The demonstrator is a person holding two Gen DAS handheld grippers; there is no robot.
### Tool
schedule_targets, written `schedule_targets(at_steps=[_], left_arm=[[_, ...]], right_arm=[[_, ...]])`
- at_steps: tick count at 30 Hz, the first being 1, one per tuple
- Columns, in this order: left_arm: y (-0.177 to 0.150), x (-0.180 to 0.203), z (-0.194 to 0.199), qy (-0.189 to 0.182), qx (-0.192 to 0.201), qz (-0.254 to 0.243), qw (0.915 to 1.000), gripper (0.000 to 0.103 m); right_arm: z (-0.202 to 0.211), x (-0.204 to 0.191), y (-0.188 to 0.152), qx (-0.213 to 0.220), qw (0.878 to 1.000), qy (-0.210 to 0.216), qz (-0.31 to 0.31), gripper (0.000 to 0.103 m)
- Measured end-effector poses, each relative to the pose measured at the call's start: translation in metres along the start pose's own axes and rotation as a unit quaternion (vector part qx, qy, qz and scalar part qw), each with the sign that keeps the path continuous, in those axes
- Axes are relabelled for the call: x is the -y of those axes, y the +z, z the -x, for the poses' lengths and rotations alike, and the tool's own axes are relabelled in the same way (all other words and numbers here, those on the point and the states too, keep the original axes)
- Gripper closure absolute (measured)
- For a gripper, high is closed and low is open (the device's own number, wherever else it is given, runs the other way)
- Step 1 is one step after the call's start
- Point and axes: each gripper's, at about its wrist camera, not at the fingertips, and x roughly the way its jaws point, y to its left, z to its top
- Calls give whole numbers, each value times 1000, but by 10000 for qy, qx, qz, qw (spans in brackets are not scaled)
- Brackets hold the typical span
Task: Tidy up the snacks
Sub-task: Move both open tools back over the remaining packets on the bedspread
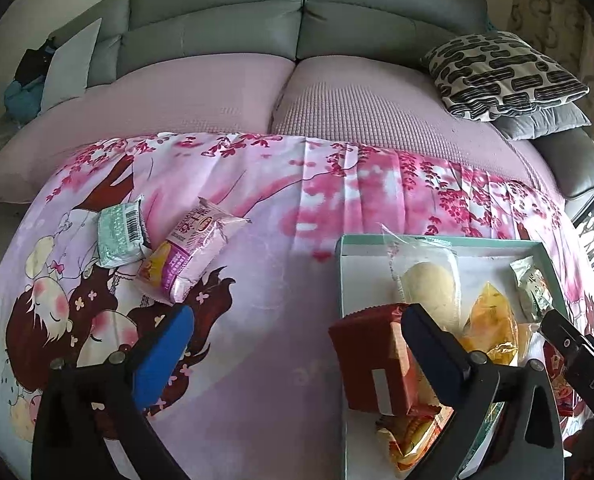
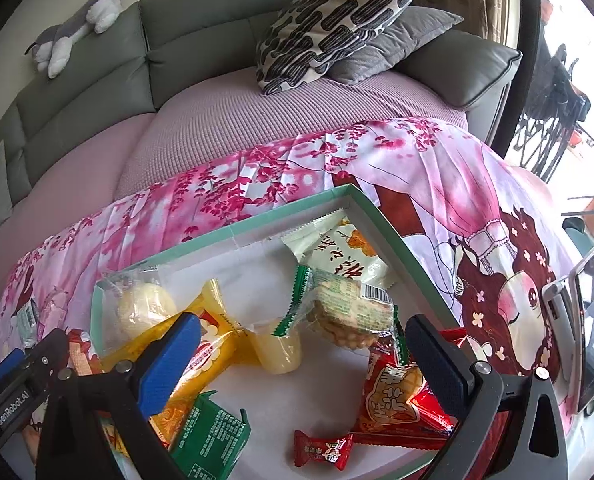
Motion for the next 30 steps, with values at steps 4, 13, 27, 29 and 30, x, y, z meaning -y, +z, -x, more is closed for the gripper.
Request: schedule_targets(at_steps=[4, 13, 27, 29, 30], left_arm=[[1, -6, 0, 85, -19, 50, 9999, 0], [5, -38, 0, 438, -89, 324, 9985, 0], [5, -120, 7, 1068, -113, 1113, 9880, 0], [4, -128, 8, 1102, -118, 1204, 9865, 0], [3, -133, 9, 1112, -124, 1252, 9858, 0]], right_arm=[[4, -5, 1, 67, 10000, 10, 45, 0], [15, -33, 3, 279, 9990, 179, 300, 0], [29, -122, -14, 408, 9884, 849, 1188, 0], [30, -134, -19, 407, 9860, 916, 1334, 0], [30, -141, -21, 403, 9847, 946, 1410, 0]])
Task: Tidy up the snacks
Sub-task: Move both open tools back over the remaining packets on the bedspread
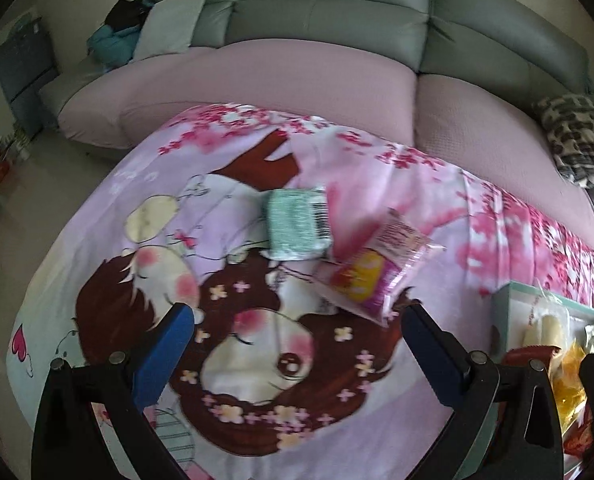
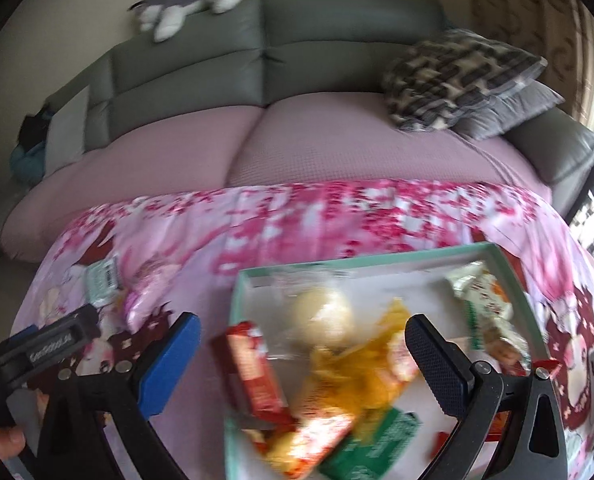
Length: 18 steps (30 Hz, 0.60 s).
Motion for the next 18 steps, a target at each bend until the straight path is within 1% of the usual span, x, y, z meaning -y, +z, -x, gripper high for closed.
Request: schedule_targets(at_steps=[3, 9, 18], left_arm=[[1, -12, 0, -8, -10, 95, 10000, 0], [4, -31, 2, -32, 7, 239, 9997, 0], [9, -57, -4, -73, -75, 402, 9991, 0]], right_arm=[[-3, -22, -2, -33, 9997, 98, 235, 0], [-6, -49, -5, -91, 9985, 192, 503, 0], [-16, -67, -7, -143, 9978, 320, 569, 0]])
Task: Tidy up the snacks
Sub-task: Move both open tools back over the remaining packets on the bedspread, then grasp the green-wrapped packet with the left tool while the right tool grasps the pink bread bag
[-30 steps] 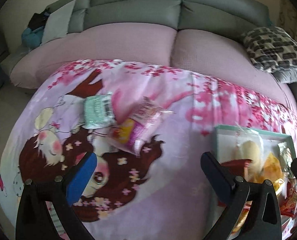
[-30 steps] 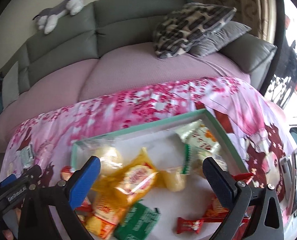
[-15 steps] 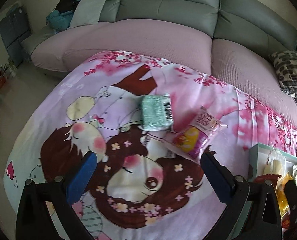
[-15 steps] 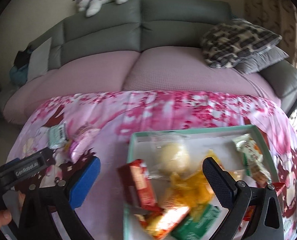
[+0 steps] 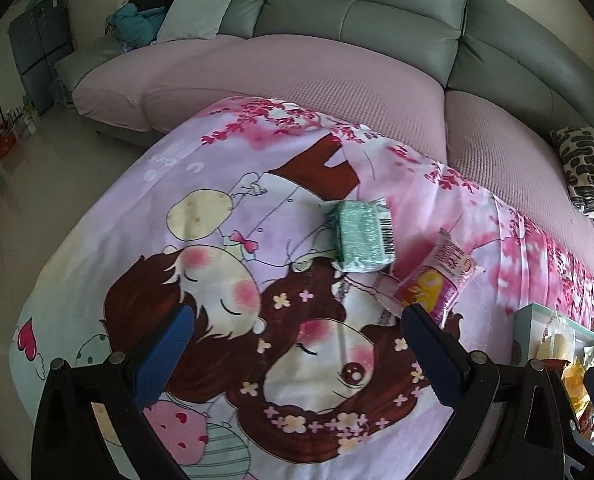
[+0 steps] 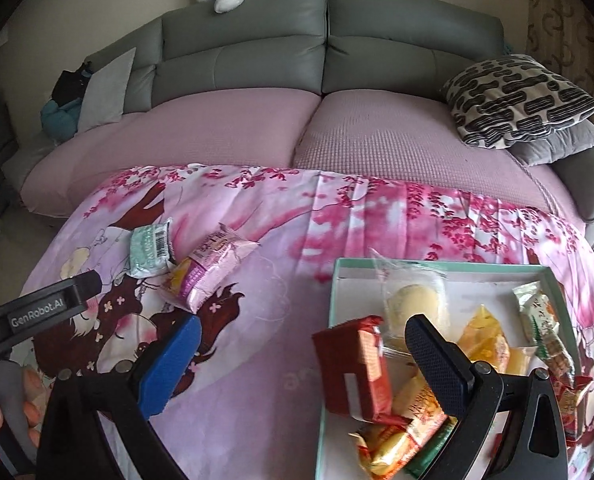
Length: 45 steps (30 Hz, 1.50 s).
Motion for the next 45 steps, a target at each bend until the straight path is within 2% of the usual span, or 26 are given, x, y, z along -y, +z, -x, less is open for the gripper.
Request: schedule_targets(at_steps=[5, 10, 16, 19, 33, 45], left_arm=[[5, -9, -7, -118, -36, 77, 9999, 0], [11, -7, -15, -378, -44, 42, 9993, 0], [17, 4, -22, -715, 37, -146, 9973, 0], [20, 5, -27, -851, 21, -116, 9963, 0], [43, -3, -54, -855, 12, 80, 9963, 0], [48, 22, -81, -988, -155, -160, 9949, 0]], right_arm=[[-13, -12, -1, -122, 9999, 97, 50, 0], [-18, -22, 0, -68, 9997, 168, 164, 0], [-28, -26, 6, -110, 9992, 390, -60, 0], [-32, -30, 8, -123, 9992, 373, -74, 0], [-66, -49, 28, -1, 9986, 512, -147, 2], [-107, -56, 23, -176, 9979, 590, -192, 3]])
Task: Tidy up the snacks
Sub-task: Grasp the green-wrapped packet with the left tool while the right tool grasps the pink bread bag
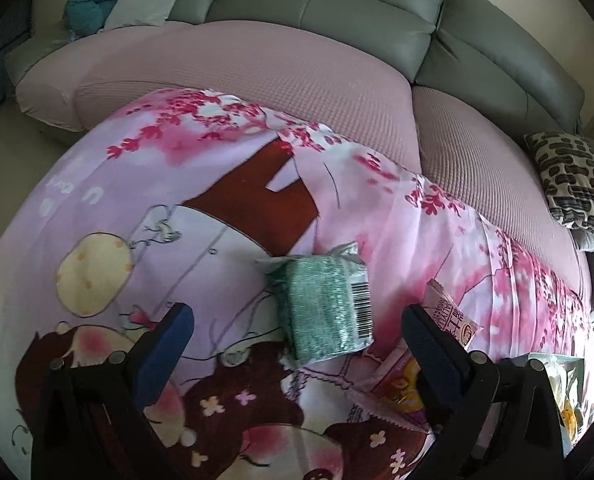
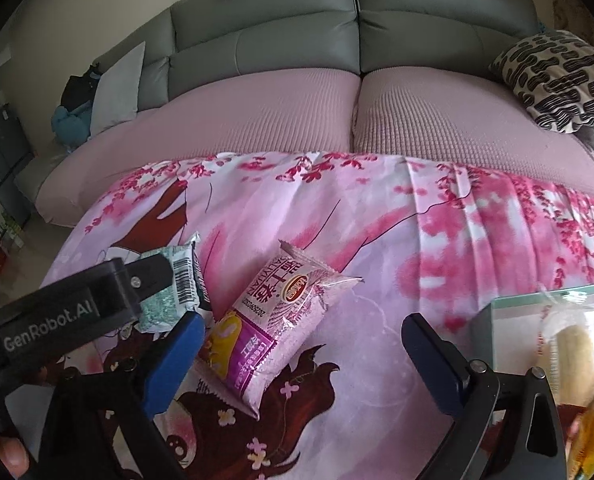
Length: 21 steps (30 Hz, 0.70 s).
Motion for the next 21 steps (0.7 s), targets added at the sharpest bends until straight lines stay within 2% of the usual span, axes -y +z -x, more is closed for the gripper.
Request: schedule_targets(at_steps=[10, 19, 21], left_arm=[[-4, 10, -21, 109, -137, -126, 9998, 0], [-1, 18, -28, 272, -106, -279, 9992, 1], [-1, 19, -28, 318, -80, -288, 9990, 6]], right_arm=[[-15, 1, -2, -67, 9999, 82, -34, 6], [-22, -1, -4, -91, 9998, 159, 7, 7], [-21, -1, -4, -85, 9998, 155, 20, 9]])
